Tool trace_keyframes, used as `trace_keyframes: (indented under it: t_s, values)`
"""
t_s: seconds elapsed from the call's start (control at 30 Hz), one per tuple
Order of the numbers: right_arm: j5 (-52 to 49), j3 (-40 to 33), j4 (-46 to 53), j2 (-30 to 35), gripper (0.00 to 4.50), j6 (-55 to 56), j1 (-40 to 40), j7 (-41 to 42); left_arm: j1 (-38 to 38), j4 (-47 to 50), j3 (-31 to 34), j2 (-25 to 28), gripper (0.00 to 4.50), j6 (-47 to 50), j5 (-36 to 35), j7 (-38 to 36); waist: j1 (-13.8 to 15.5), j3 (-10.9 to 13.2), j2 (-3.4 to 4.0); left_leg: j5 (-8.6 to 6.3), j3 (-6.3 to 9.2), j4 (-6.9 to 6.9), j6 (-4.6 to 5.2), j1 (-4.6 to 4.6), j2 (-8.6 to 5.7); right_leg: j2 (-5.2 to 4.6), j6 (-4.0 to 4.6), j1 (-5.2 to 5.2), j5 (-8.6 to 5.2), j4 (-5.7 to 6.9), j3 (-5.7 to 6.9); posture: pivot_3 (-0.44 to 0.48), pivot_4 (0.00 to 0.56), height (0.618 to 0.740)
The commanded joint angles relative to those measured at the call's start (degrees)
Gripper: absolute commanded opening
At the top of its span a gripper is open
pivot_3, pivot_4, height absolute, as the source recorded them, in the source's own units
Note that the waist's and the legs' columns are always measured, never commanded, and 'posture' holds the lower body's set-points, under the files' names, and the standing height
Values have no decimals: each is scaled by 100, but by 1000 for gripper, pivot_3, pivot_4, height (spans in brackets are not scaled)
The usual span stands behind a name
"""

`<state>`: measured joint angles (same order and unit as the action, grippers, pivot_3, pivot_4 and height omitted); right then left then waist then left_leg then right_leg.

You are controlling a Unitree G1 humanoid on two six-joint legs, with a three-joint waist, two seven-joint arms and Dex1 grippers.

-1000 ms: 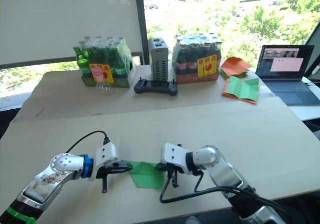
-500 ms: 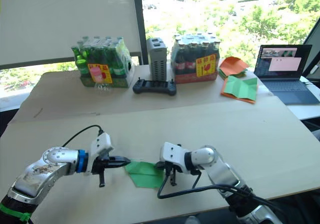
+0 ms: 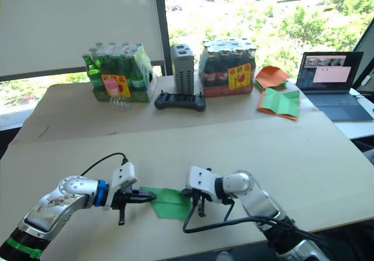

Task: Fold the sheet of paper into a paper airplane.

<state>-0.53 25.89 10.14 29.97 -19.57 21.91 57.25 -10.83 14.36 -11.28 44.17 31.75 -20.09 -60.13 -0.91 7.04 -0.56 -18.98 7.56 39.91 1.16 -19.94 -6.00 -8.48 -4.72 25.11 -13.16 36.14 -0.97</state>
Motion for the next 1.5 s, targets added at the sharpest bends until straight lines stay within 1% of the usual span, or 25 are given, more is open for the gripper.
trace_keyframes:
  t_s: [0.03,0.1,0.2,0.3,0.47,0.6,0.7,0.77,0.8,0.93,1.13,1.3,1.5]
  values:
    - [110,116,136,6,42,-205,-45,-40,-21,-152,-132,-29,0,-357,234,-69,3,0,0,0,0,0,0,0,0,0,0,0,0,0,0,0,150,735]
    - [64,59,209,-36,42,-276,-60,-91,16,-262,-218,-24,0,-477,344,-114,4,0,0,0,0,0,0,0,0,0,0,0,0,0,0,0,150,735]
    - [-70,-80,361,-139,912,-418,-99,-219,64,-359,-236,-42,0,-560,388,-143,10,0,0,0,0,0,0,0,0,0,0,0,0,0,0,0,150,735]
    - [-374,-330,697,-272,1936,-823,-109,-351,109,-358,-252,-55,0,-613,411,-138,11,0,0,0,0,0,0,-1,-2,-1,0,0,0,-1,-1,0,150,735]
    - [-1111,-857,1524,-536,1936,-1530,-9,-527,151,-382,-268,-48,0,-647,438,-151,14,0,1,0,1,-1,0,-1,-1,-1,0,1,0,-2,-1,0,150,735]
    - [-1166,-715,1900,-558,1936,-1657,-44,-694,134,-403,-273,-70,0,-635,439,-142,13,1,1,0,2,-4,0,-1,-1,-1,0,1,0,-1,0,0,150,735]
    - [-736,-149,1658,-439,1146,-1390,-107,-760,111,-392,-301,-119,0,-625,444,-123,18,0,1,0,2,-3,0,0,-2,-1,0,0,0,-2,0,0,150,735]
    - [-569,71,1359,-462,497,-1295,-129,-868,107,-380,-309,-136,0,-617,450,-121,21,0,1,0,2,-3,0,-1,-3,-2,0,0,0,-1,1,0,150,735]
    - [-530,120,1255,-484,97,-1257,-135,-908,108,-375,-309,-139,0,-613,453,-122,22,0,1,0,2,-2,1,0,-3,-2,0,0,0,-1,1,0,150,735]
    - [-234,372,728,-460,41,-928,-162,-961,130,-339,-299,-134,0,-605,463,-112,22,0,1,0,2,-2,0,-1,-4,-2,0,0,0,-1,0,0,150,735]
    - [-187,437,703,-399,41,-869,-215,-853,204,-224,-251,-93,0,-561,447,-74,20,0,1,0,1,-2,0,0,-3,-2,0,0,0,-2,1,0,150,735]
    - [-288,426,772,-497,41,-842,-238,-809,243,-175,-233,-90,0,-528,438,-27,19,0,1,0,1,-2,0,0,-3,-2,0,0,0,-2,1,0,150,735]
    - [-135,564,636,-485,41,-945,-216,-804,278,-107,-219,-82,0,-493,426,19,19,0,1,0,1,-2,0,0,-3,-2,0,0,0,-2,1,0,150,735]
